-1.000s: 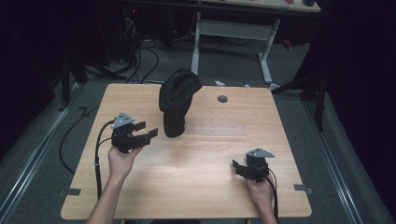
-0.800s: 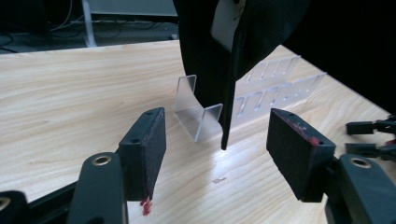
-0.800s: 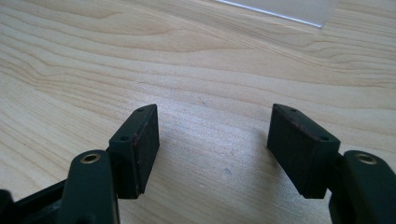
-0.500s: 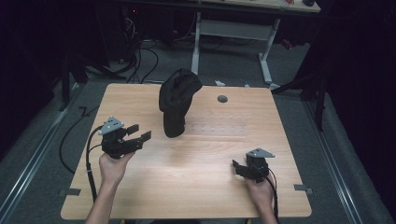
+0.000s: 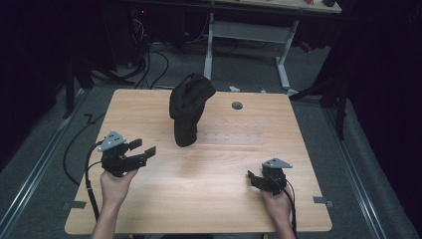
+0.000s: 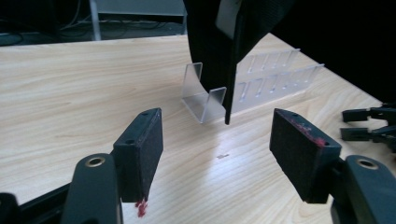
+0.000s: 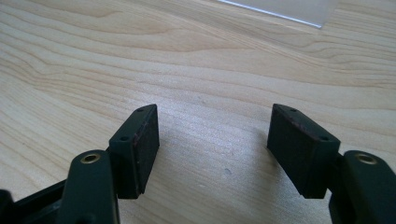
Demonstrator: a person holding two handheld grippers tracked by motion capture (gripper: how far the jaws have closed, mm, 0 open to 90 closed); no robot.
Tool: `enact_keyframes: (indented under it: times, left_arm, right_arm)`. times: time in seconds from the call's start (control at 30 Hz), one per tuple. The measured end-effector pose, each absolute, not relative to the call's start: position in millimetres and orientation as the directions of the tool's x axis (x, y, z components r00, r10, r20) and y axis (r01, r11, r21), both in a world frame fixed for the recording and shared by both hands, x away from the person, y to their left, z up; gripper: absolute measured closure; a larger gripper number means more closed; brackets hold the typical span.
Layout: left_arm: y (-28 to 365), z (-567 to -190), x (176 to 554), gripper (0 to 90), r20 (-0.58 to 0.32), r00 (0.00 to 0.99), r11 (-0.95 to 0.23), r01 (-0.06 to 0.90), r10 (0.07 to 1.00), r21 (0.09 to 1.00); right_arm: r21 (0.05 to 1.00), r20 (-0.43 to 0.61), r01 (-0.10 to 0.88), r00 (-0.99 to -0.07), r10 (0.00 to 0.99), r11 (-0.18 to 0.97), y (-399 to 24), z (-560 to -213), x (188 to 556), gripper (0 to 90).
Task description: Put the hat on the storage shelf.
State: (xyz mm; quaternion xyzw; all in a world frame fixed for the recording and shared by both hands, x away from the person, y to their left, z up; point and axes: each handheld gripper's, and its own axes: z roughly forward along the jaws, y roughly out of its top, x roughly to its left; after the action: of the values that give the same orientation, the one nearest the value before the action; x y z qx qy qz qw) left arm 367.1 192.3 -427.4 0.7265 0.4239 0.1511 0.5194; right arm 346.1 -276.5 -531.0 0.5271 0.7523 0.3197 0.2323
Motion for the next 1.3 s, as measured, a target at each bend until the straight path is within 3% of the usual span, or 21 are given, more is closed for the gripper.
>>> enact_keyframes:
  times: [1.3]
  left_arm:
    - [187.1, -483.1, 340.7, 32.2, -0.234, 0.568, -0.127, 0.523, 0.789, 0.843]
  right_arm:
    - [0.725, -0.018, 0.643, -0.338, 0.941, 0.245, -275.9, -531.1, 345.8, 34.2]
